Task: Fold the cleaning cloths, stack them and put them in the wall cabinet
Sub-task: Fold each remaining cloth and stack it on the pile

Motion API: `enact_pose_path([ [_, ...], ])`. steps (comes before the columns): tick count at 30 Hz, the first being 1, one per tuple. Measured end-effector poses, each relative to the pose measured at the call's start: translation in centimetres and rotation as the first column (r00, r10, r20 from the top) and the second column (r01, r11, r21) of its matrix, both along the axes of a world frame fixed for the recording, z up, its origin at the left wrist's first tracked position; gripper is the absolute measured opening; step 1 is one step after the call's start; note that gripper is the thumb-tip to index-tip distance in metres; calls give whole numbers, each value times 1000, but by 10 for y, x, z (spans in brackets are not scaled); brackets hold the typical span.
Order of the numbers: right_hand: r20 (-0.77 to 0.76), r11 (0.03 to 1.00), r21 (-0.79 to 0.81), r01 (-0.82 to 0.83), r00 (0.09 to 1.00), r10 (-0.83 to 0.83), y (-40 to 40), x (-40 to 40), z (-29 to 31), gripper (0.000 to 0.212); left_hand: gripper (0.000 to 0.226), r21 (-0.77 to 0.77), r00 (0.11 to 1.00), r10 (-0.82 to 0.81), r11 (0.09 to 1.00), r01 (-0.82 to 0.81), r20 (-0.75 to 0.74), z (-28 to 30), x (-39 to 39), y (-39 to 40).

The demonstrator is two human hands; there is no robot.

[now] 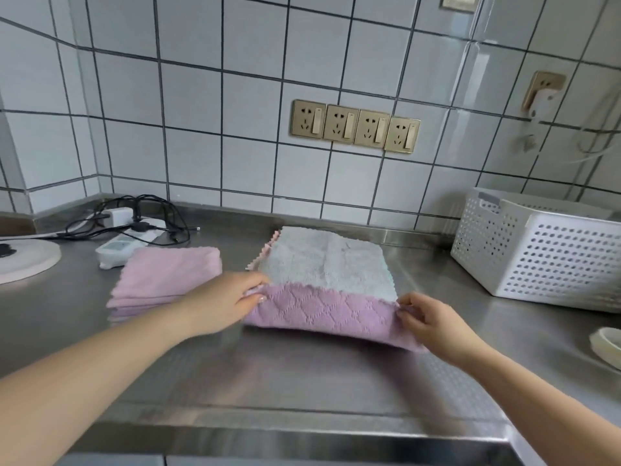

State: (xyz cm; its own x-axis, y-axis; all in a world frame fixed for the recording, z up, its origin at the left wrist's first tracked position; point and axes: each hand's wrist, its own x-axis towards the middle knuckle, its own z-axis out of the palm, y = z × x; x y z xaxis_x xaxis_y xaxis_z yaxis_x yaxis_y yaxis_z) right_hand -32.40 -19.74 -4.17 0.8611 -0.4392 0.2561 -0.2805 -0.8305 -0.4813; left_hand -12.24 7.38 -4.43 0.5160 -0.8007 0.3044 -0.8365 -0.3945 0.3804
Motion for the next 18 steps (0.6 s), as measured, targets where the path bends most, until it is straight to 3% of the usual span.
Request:
enact_pose_path([
  [6, -180, 999, -4, -53, 982, 51, 26, -30, 4, 11, 22, 47, 995, 43, 998, -39, -85, -22, -36, 27],
  [11, -457, 988, 85, -133, 876, 157, 34, -47, 11, 10, 11, 41, 987, 10, 999, -3, -158, -19, -44, 41],
  [14, -439, 992, 103, -72, 892, 111, 27, -49, 9, 9, 16, 11, 987, 16, 1000, -14, -161, -17, -42, 41],
  [18, -255, 983, 167, 79, 966, -34, 12, -39, 1, 10, 24, -59, 978, 75, 994, -88, -194, -19, -34, 29],
])
